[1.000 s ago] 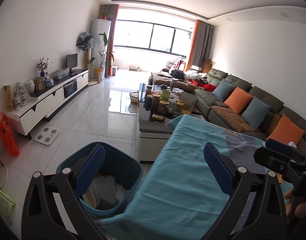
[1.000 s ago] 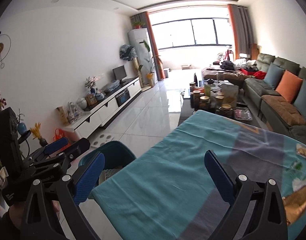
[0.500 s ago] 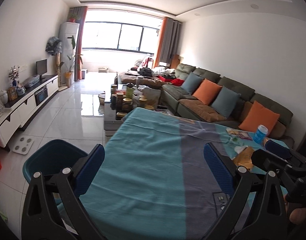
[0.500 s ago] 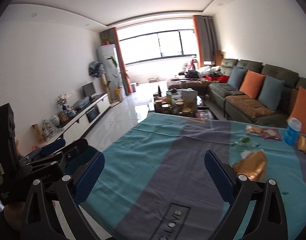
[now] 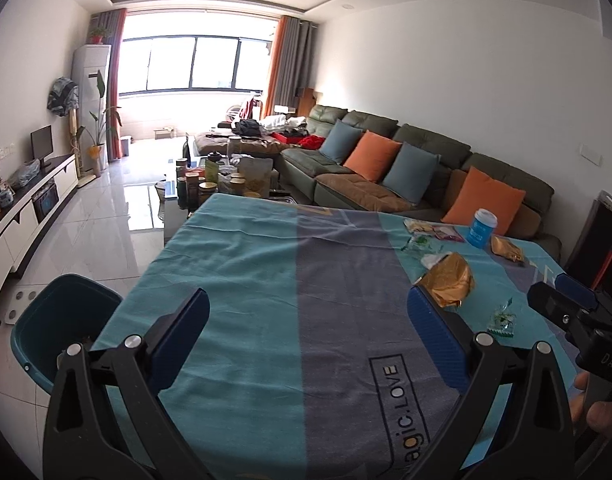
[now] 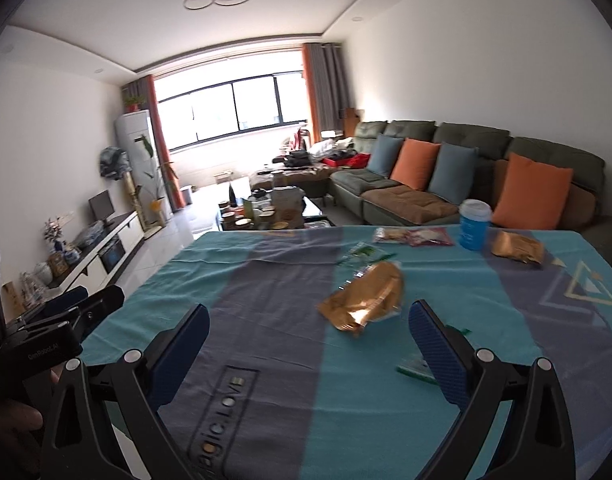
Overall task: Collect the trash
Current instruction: 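Move both tools back over the table toward the gold wrapper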
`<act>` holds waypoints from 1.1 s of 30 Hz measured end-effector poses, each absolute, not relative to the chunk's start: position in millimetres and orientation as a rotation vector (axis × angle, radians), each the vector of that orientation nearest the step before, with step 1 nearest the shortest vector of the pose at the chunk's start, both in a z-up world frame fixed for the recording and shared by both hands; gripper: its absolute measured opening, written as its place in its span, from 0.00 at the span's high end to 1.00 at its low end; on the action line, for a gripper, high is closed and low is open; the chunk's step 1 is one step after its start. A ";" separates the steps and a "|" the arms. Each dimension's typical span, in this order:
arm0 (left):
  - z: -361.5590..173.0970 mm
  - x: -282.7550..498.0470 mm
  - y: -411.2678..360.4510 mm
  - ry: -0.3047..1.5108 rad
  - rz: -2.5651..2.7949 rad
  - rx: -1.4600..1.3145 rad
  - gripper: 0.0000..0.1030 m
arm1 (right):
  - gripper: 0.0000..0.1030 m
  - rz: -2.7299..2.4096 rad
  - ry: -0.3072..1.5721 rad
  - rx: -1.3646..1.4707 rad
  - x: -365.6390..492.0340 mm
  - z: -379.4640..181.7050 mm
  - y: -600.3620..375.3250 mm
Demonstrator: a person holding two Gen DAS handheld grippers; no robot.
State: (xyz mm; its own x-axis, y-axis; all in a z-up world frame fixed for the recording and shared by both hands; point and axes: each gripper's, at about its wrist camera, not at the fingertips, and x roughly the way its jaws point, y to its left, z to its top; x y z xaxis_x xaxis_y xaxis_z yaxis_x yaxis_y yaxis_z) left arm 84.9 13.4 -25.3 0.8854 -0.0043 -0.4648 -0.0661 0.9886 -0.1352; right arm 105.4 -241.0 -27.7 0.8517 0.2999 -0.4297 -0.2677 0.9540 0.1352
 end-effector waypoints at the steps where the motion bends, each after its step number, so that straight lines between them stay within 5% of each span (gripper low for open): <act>1: -26.6 87.1 10.8 0.486 0.024 -0.146 0.05 | 0.07 0.283 0.463 0.071 104.4 -28.9 -244.6; 33: -63.7 187.5 -75.5 0.650 -0.175 -0.018 0.05 | 0.07 0.101 0.618 0.107 142.3 -80.9 -309.4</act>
